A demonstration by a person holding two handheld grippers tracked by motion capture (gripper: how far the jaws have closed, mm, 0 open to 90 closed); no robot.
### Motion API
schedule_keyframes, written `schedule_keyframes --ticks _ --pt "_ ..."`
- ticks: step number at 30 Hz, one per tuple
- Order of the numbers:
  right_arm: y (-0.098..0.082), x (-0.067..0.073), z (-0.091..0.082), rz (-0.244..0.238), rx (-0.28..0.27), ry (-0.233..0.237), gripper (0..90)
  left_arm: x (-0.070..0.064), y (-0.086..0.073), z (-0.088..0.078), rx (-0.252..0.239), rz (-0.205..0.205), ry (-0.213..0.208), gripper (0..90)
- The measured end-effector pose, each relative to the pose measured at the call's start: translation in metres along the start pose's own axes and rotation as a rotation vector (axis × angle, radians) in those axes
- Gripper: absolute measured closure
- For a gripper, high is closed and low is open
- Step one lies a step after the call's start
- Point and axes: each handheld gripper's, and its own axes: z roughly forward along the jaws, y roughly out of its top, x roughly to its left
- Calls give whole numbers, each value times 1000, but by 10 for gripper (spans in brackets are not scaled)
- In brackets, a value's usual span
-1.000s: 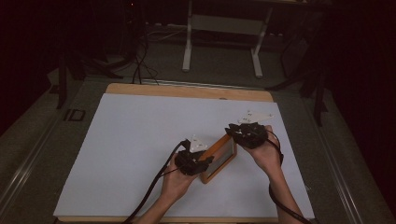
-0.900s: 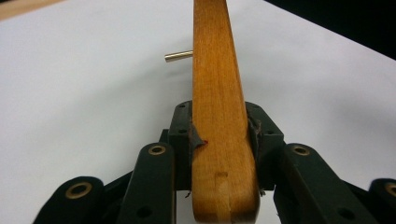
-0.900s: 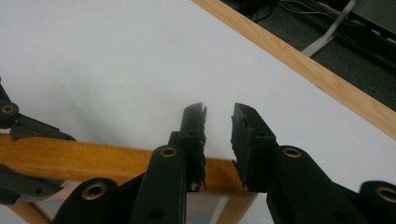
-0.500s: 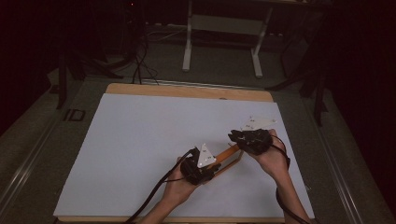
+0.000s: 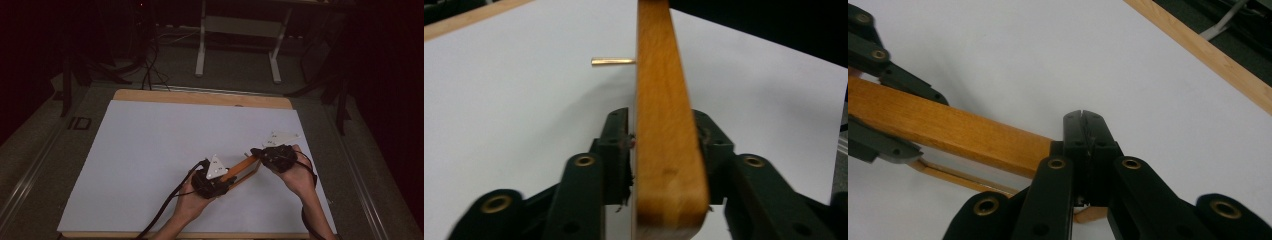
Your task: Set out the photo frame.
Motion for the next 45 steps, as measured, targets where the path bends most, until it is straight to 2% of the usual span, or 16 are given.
schedule_keyframes --ticks 5,7,9,10,13,15,18,22,23,29,32,35,42,45 --pt "0 1 0 2 -1 1 900 6 -17 0 -5 -64 -24 531" --pt "0 0 0 6 0 4 900 8 -25 1 -3 -71 -40 526" --pt "0 0 0 7 0 4 900 8 -25 1 -3 -71 -40 527" --pt "0 0 0 9 0 5 900 9 -37 7 13 -61 -57 536" --pt "1 -1 1 10 0 6 900 7 -43 13 25 -26 -62 589" --pt "1 -2 1 13 -2 7 900 5 -45 15 20 -3 -56 646" --pt "1 -3 2 12 0 7 900 5 -44 15 21 28 -44 672" --pt "2 -2 1 8 3 1 900 5 -40 14 54 52 -36 686" --pt "2 -1 0 3 -1 1 900 4 -37 14 69 78 -25 687" --pt "3 -3 -6 -1 -12 -6 899 6 -29 11 85 108 -29 689" --pt "3 -7 -13 21 -46 -13 793 15 -18 4 88 113 -63 690" --pt "1 -11 -17 42 -64 10 719 25 -7 -3 92 123 -95 691" --pt "-2 -12 -20 38 -90 67 544 46 28 -24 74 153 -167 691" --pt "-1 -9 -21 20 -93 104 511 52 46 -34 66 167 -173 691"
